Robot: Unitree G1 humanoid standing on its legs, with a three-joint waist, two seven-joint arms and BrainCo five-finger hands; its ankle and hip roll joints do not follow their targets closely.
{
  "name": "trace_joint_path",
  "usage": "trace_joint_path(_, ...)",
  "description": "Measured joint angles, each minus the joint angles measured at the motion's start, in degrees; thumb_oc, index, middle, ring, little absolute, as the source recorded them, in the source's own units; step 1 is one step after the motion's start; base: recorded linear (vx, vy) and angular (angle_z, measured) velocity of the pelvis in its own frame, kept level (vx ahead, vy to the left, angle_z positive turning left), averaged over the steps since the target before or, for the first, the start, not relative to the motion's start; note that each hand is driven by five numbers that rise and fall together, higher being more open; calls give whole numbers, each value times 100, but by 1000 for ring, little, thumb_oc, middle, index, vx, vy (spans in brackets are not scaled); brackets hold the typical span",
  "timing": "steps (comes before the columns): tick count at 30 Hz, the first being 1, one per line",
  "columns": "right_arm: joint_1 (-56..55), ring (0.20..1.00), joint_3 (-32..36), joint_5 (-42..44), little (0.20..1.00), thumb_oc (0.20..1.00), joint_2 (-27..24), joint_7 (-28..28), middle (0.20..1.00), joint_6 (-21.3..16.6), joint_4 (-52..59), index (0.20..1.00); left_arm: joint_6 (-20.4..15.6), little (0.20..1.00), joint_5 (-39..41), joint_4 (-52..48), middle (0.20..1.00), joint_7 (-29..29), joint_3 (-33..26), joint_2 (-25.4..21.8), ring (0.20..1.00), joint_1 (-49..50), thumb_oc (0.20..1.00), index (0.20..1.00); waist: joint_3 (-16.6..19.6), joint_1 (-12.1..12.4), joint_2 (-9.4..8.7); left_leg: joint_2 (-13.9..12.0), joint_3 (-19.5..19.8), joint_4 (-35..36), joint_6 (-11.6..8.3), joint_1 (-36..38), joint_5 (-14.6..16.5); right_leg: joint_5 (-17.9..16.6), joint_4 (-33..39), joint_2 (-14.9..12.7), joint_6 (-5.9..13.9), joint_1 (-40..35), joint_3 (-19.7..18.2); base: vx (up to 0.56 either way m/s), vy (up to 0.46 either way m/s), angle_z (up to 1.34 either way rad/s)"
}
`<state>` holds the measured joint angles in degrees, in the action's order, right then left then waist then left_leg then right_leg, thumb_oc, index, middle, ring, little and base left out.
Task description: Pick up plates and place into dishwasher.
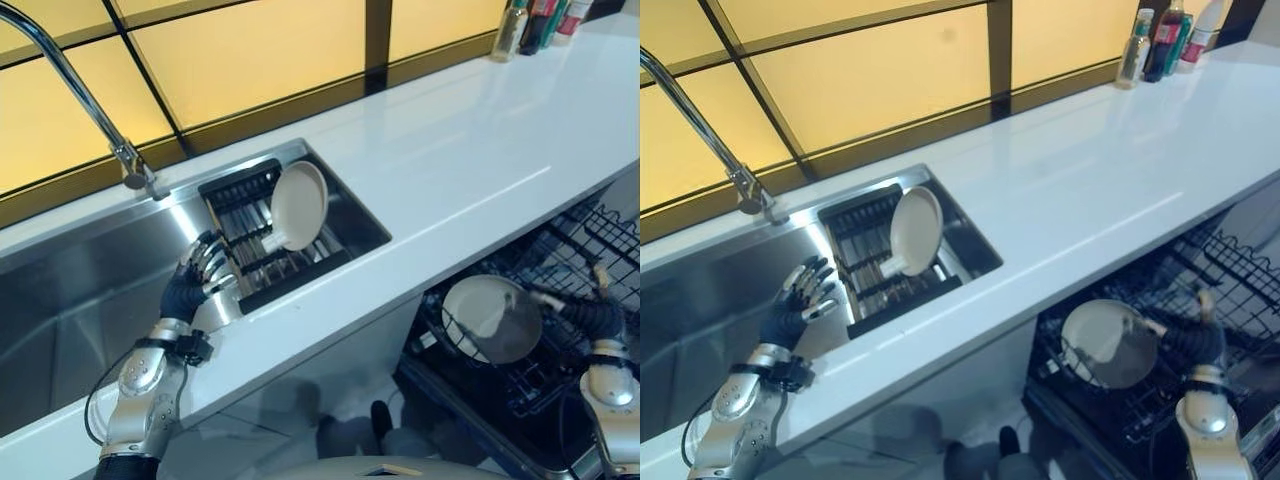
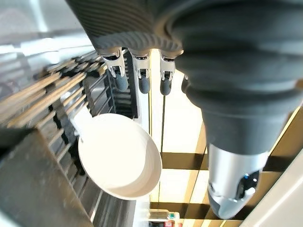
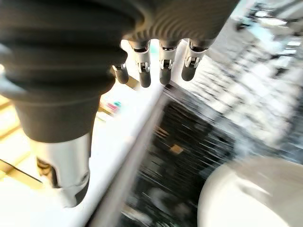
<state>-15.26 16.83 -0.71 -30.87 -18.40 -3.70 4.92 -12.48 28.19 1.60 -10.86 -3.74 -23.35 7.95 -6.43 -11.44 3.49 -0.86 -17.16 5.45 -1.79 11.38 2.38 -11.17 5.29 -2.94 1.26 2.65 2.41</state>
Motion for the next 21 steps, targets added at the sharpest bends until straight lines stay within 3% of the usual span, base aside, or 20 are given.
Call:
trace_joint_path(7,89,1000,78,39,1000,1000,0,-320,1000,-858,433,1000,-487,1000,-1074,-1,1000,598,-64,-144,1000,-13,1000,1000,114,4,105,0,4,1,-1,9,1,1,1,-4,0,-11,0,29,28,0)
trace_joint_path(14,339,1000,-2,205,1000,1000,-3,48,1000,-1011,802,1000,-754,1000,-2544,0,1000,1540,-163,-544,1000,-352,1000,1000,260,157,176,-4,19,1,0,24,-3,0,-5,-5,0,-39,23,12,10,1)
trace_joint_path(18,654,1000,-445,365,1000,1000,-37,186,1000,-1020,819,1000,-970,1000,-3896,93,1000,2136,78,-1221,1000,-729,1000,1000,407,302,161,-10,75,1,0,24,-7,6,-2,-18,-7,-69,84,9,11,9)
trace_joint_path(21,673,1000,-719,367,1000,1000,-161,261,1000,-1012,819,1000,-984,1000,-4386,93,1000,2358,303,-1639,1000,-974,1000,1000,440,331,146,-15,174,1,9,55,-21,37,0,-45,-6,-151,191,24,2,19)
